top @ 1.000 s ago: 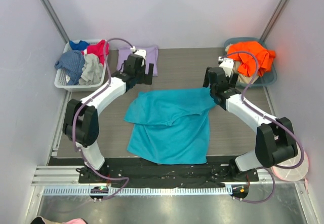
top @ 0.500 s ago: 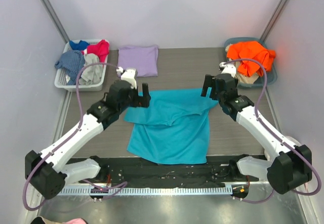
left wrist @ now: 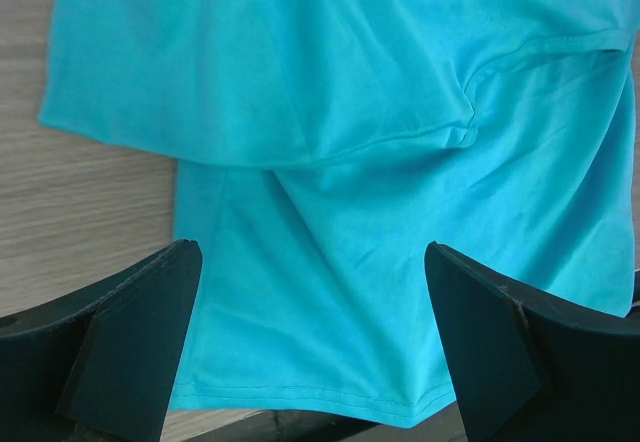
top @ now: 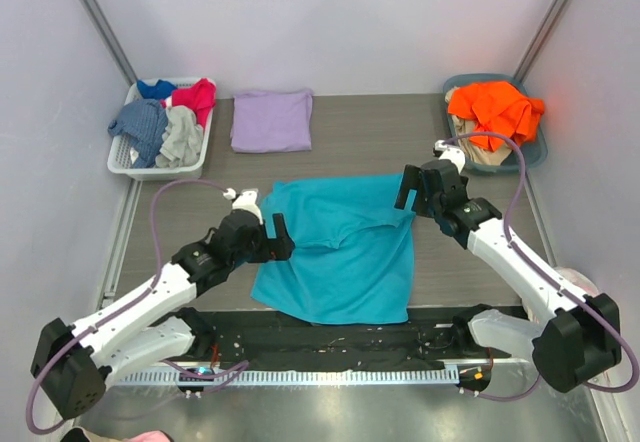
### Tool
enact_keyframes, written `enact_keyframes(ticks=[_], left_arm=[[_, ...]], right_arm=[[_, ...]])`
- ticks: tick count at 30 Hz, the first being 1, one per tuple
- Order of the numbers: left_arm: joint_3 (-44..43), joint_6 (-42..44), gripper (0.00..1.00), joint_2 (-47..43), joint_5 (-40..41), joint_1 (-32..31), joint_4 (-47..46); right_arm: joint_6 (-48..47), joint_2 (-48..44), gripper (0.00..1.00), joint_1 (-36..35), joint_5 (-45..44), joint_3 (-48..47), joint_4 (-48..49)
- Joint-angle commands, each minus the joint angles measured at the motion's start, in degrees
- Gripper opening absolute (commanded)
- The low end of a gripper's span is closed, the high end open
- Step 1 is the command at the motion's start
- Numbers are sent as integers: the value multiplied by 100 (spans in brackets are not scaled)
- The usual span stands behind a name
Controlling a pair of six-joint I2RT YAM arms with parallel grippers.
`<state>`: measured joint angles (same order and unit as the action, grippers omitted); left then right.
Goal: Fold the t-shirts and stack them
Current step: Flatten the tshirt out
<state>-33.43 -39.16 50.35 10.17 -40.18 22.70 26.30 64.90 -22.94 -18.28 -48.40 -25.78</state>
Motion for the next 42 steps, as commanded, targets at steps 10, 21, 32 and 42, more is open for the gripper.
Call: enact_keyframes(ticks=[10, 21, 32, 42], left_arm=[[-392, -1199, 100, 2013, 389, -1966, -1452], [-190, -1595, 99, 1997, 925, -1941, -917], [47, -1665, 99, 1812, 820, -1703, -899], [-14, -1604, 93, 1856, 740, -1703, -881]], right_arm=[[261, -391, 99, -9, 18, 85, -182], [261, -417, 100, -9, 61, 182, -191], [59, 153, 99, -385, 1467, 296, 64], [366, 1489, 95, -1634, 2083, 16, 960]])
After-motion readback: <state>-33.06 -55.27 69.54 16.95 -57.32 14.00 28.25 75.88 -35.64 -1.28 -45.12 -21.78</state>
